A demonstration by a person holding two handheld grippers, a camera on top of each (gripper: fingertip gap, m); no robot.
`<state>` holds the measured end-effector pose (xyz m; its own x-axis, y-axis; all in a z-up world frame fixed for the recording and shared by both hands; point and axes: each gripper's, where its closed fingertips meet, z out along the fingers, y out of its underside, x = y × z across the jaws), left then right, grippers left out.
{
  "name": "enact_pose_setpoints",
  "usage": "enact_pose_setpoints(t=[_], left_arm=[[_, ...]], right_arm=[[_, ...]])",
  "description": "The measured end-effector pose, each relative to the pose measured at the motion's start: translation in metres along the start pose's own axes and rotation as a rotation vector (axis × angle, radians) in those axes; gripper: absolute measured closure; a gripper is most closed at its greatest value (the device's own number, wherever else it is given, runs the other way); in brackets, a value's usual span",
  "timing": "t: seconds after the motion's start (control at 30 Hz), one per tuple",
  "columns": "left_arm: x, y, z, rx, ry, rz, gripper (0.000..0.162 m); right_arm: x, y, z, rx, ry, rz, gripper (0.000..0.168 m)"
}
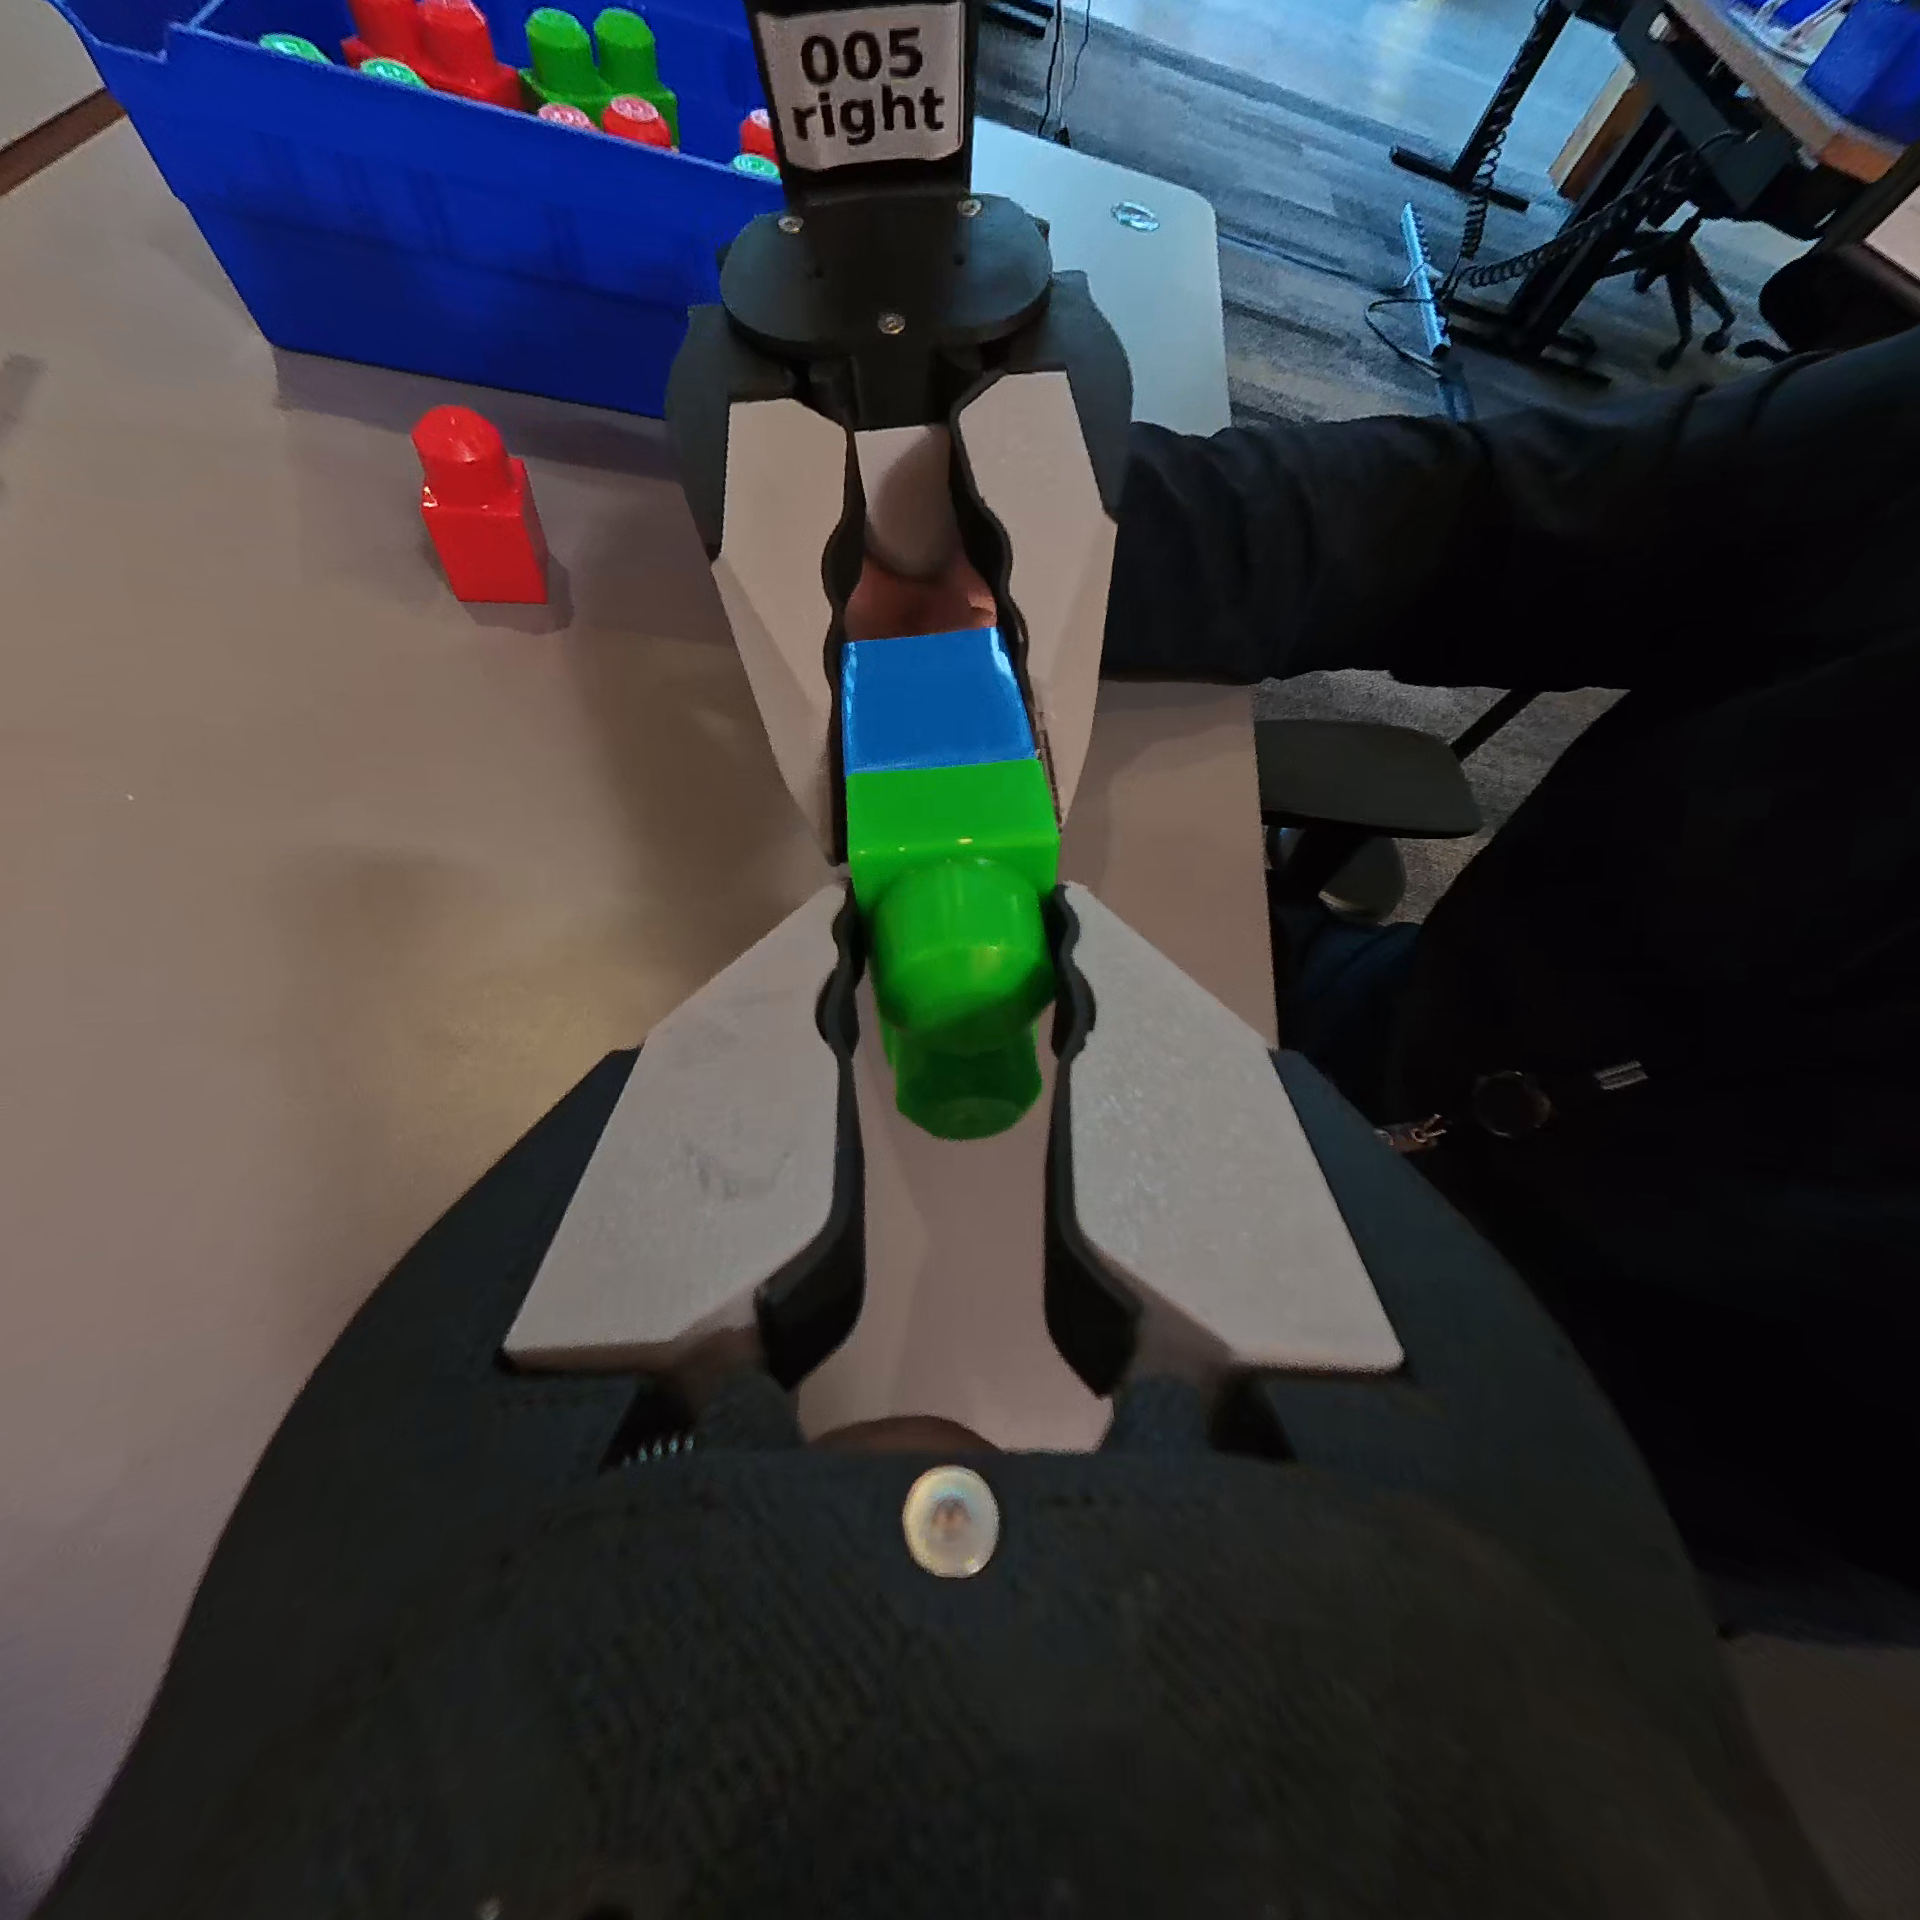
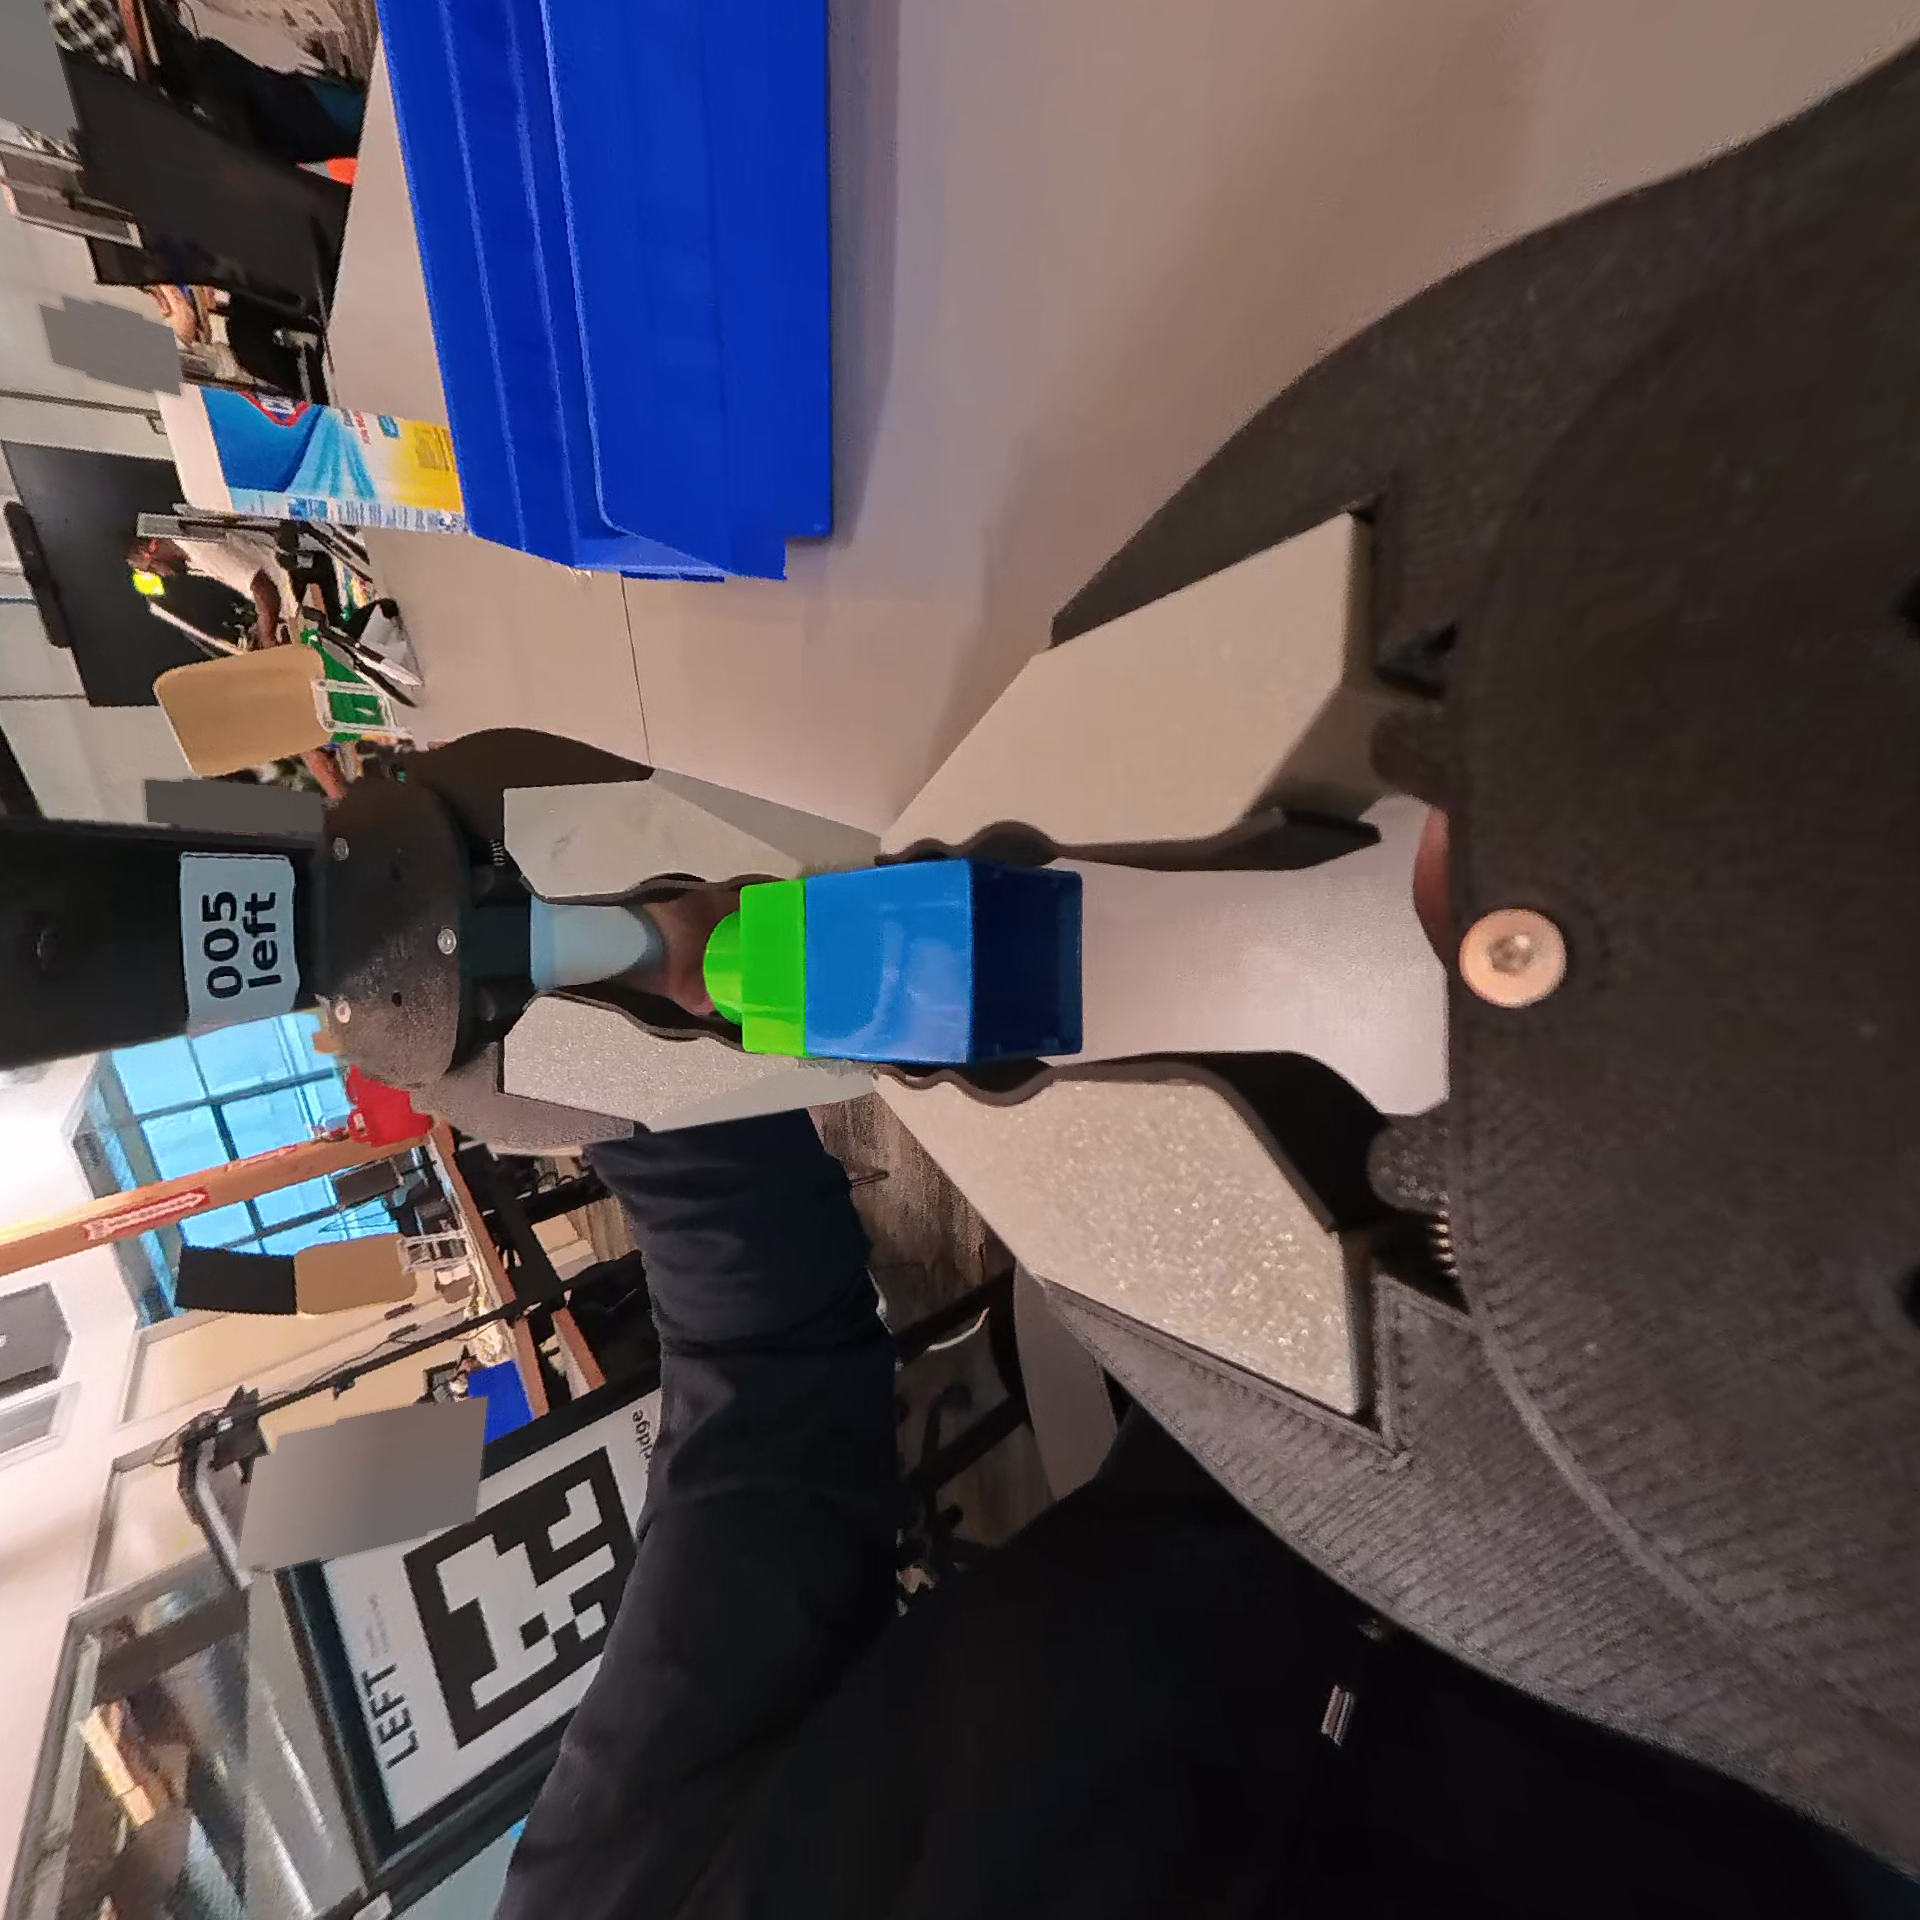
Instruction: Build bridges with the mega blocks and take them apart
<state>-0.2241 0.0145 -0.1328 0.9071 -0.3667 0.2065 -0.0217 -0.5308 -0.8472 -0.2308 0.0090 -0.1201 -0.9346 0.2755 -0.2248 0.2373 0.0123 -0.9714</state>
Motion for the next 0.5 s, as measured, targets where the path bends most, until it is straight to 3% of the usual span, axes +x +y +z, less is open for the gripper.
enact_pose_setpoints(t=[0.4,0.5], left_arm=[[-0.002,0.014,0.013,-0.066,-0.003,-0.004,0.129],[-0.005,0.009,0.016,0.001,0.025,-0.034,0.130]], right_arm=[[0.002,0.003,-0.001,-0.017,-0.012,0.021,0.135],[0.006,-0.005,-0.005,0.027,-0.019,0.082,0.135]])
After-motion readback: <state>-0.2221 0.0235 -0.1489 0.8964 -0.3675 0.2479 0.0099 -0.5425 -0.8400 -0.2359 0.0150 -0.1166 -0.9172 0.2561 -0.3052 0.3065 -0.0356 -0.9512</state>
